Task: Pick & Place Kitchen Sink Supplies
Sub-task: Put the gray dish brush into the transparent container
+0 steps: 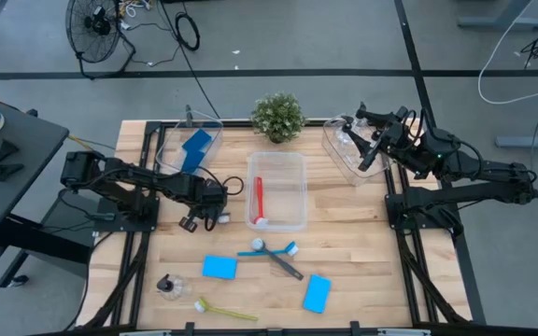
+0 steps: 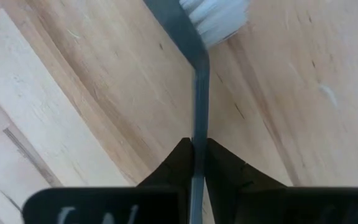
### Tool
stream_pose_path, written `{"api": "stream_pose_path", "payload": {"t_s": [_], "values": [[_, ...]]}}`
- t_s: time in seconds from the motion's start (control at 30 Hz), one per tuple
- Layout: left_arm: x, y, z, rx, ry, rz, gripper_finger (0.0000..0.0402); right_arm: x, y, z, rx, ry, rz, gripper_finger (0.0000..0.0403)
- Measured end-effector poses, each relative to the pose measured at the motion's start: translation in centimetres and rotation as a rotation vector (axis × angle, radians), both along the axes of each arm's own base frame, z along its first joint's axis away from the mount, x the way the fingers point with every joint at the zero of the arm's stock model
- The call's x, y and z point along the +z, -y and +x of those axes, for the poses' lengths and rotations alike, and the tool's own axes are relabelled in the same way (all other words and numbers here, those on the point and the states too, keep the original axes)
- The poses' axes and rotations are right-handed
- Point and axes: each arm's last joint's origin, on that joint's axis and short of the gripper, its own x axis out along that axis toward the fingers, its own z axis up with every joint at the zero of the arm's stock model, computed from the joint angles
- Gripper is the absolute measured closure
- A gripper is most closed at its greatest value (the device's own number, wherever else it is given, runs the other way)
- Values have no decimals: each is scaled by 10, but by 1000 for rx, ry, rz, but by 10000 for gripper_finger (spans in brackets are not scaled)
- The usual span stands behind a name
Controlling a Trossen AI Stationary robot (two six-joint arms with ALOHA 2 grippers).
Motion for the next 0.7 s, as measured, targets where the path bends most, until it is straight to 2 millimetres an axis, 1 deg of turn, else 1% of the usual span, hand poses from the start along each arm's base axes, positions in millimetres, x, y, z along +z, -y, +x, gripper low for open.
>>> {"api": "stream_pose_path", "payload": {"t_s": [0.17, 0.27, 0.37, 0.53, 0.7], "values": [[0, 0, 0, 0, -1, -1, 369, 0, 0, 0, 0, 0, 0, 111], [4, 0, 0, 0, -26, -12, 374, 0, 0, 0, 0, 1, 0, 111], [16, 0, 7, 0, -14, -12, 380, 1, 0, 0, 0, 6, -1, 111], [34, 0, 14, 0, -30, -8, 377, 1, 0, 0, 0, 9, -1, 111], [52, 0, 13, 25, -98, -6, 378, 1, 0, 0, 1, 9, -1, 111]]}}
